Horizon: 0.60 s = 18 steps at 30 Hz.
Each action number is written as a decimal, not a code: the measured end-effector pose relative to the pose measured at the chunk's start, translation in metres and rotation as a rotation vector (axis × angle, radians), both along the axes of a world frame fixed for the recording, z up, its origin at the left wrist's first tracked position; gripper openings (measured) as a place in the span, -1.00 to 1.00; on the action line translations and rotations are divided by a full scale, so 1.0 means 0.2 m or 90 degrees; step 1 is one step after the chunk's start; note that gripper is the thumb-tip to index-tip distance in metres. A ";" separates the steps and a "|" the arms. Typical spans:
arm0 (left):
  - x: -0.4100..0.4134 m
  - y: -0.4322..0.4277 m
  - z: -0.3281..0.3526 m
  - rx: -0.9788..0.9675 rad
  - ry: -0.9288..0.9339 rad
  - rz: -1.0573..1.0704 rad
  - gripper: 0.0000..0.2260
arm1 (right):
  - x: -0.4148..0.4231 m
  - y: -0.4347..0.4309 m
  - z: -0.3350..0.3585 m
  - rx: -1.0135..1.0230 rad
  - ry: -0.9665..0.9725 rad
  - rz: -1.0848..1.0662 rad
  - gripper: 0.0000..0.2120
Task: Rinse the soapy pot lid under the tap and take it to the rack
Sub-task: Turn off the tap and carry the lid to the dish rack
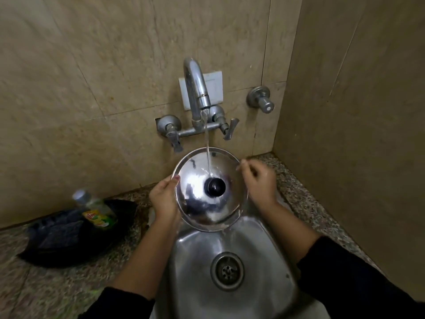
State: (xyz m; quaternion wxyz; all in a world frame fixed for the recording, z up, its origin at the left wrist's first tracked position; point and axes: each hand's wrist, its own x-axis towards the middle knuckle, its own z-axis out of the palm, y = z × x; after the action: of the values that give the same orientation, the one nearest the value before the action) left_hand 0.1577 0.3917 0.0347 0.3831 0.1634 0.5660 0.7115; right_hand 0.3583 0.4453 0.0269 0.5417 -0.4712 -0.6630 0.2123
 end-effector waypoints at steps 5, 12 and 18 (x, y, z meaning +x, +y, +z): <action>-0.10 -0.04 0.03 0.012 0.062 -0.005 -0.93 | -0.14 0.27 0.29 -0.234 0.070 0.023 -0.56; -0.15 -0.09 0.04 0.021 0.056 -0.009 -0.92 | -0.30 0.38 0.26 -0.122 -0.066 -0.141 -0.75; -0.18 -0.17 0.05 0.074 0.059 -0.041 -0.97 | -0.19 0.28 0.23 -0.126 -0.197 -0.052 -0.54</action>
State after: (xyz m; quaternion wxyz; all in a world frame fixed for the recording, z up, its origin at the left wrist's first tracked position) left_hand 0.1209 0.3579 0.0447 0.3691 0.2364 0.5350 0.7223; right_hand 0.3208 0.5012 0.0720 0.3922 -0.5756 -0.6948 0.1792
